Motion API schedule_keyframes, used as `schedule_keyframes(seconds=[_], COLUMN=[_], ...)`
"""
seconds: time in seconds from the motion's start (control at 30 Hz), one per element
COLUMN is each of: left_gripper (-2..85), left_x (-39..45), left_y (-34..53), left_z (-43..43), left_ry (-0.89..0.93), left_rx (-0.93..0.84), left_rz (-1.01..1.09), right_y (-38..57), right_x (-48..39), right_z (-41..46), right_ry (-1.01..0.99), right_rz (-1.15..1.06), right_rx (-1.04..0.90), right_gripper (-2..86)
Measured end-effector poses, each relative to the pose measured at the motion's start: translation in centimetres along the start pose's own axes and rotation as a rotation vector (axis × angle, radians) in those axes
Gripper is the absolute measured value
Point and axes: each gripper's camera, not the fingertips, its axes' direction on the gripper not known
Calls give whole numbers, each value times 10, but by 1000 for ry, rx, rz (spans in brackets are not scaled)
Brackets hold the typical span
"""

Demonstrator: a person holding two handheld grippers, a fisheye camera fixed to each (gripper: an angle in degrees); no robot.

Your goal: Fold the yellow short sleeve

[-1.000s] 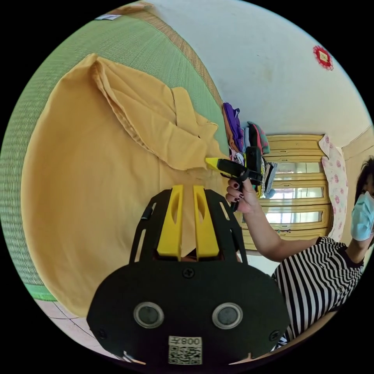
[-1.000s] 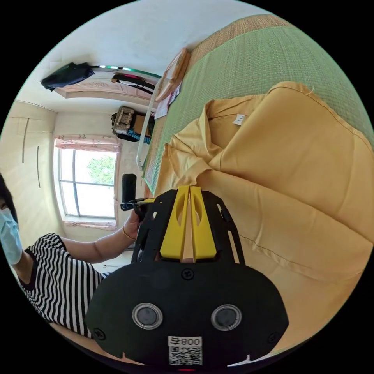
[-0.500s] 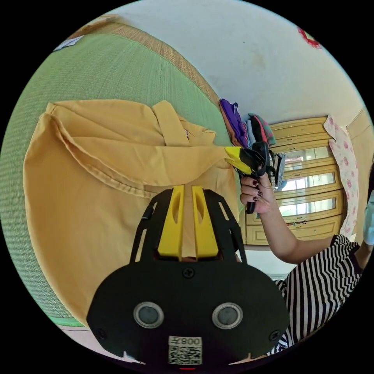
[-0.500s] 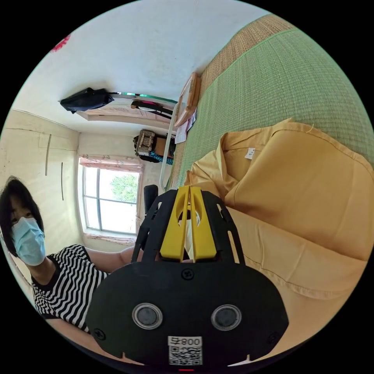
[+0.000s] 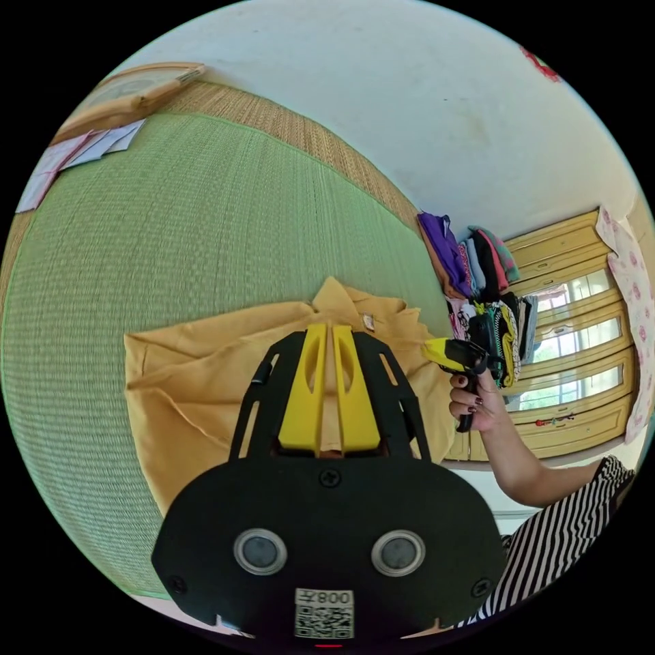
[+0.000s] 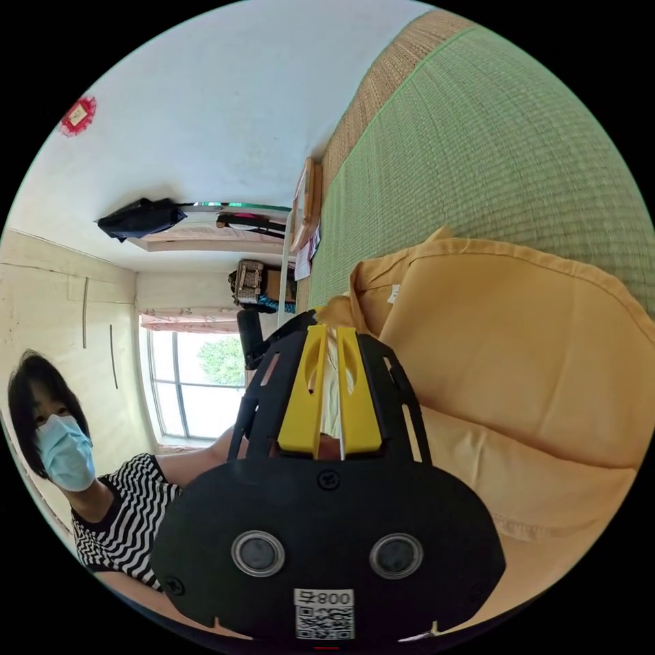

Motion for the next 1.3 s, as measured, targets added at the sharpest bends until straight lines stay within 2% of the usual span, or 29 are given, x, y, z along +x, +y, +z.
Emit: schedule_keyframes(seconds=[0.23, 0.43, 0.67, 1.03, 1.3], left_gripper=[29, 49, 67, 51, 8], left_x=[-10, -39, -79, -96, -106], left_y=[-5, 65, 145, 130, 131], left_z=[-7, -34, -33, -12, -10], left_ry=[39, 80, 128, 174, 225], left_rx=[44, 51, 14, 17, 46], left_rz=[-15, -84, -269, -296, -300], right_y=[10, 71, 144, 140, 139], right_x=[6, 6, 25, 52, 69], right_z=[-11, -52, -81, -66, -57], right_ry=[-12, 147, 353, 334, 271], right_rz=[-4, -21, 90, 133, 120], right_rx=[41, 83, 135, 186, 196], right_gripper=[40, 57, 65, 60, 8])
